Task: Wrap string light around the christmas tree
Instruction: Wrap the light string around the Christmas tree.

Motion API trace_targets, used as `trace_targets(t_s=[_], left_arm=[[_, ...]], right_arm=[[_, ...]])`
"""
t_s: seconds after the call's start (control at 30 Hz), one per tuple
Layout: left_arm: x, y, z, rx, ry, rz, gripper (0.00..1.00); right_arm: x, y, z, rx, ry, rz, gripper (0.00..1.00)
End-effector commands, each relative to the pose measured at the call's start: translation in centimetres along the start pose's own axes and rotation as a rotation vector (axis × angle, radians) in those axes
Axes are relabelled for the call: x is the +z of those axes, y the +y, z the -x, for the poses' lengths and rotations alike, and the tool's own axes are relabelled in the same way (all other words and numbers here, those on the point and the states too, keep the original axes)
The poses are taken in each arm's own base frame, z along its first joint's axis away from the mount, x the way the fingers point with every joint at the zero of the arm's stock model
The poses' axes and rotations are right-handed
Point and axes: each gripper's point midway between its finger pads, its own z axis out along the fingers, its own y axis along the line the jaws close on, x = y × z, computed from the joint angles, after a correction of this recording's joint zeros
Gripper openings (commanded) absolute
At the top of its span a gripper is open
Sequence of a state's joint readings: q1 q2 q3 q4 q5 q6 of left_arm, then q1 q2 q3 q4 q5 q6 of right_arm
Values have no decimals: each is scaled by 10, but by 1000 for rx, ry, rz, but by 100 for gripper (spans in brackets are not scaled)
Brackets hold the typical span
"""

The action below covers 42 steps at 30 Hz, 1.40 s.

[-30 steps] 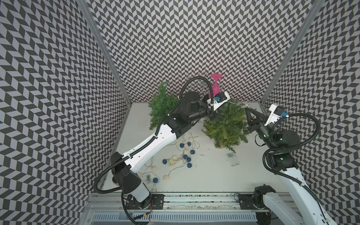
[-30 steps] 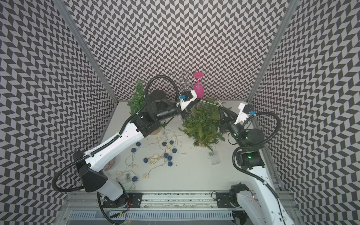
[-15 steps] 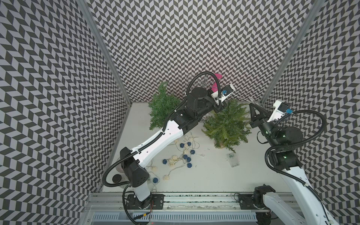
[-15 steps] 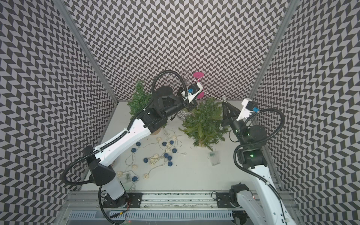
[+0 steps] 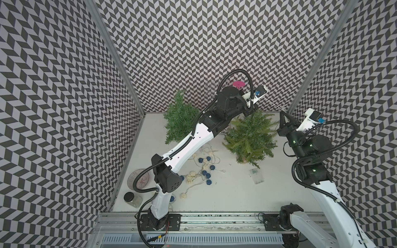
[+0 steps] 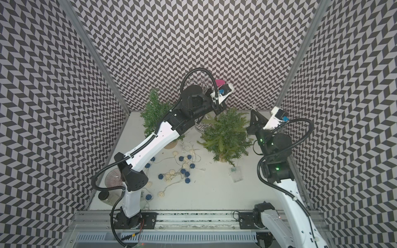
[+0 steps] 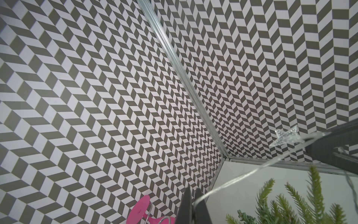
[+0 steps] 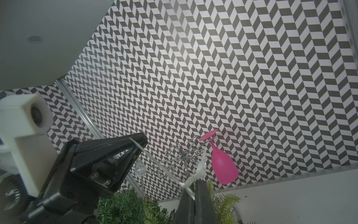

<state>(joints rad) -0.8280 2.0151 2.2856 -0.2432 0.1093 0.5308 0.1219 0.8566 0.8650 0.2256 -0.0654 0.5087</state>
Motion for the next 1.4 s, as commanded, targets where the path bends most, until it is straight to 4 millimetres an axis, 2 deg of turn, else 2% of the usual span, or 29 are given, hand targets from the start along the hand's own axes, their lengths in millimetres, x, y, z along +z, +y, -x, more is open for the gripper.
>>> trace_targets(t_s=[0.0,0.13,0.27,0.4,0.53,0.63,0.7,0.83,1.0,1.13,1.3,1.37], left_arm=[[-5,38,3,39,-8,89,4],[9,41,-12,57,15,110,2],[13,44,-27,53,11,115,1],[18,51,-38,42,12,126,2],[25,47,-56,35,45,111,0],[25,43,-64,9,46,73,0],[25,41,-66,6,49,66,1],[28,36,-75,1,62,47,1],[34,33,-100,-27,103,21,0],[35,28,-99,-50,107,-18,0],[31,27,-105,-66,114,-24,0],[31,23,-110,-73,133,-49,0]], right_arm=[[5,-23,18,27,-67,-133,0],[21,-34,14,3,-53,-181,0],[35,-40,-1,-32,20,-193,0],[32,-43,-2,-62,52,-224,0],[35,-47,1,-110,96,-240,0],[48,-49,-19,-97,214,-183,0],[54,-59,-33,-85,258,-200,0],[54,-76,-53,-30,320,-193,0],[52,-81,-64,15,352,-167,0],[57,-91,-66,45,375,-169,0],[54,-110,-74,80,397,-175,0],[54,-105,-80,81,428,-133,0]])
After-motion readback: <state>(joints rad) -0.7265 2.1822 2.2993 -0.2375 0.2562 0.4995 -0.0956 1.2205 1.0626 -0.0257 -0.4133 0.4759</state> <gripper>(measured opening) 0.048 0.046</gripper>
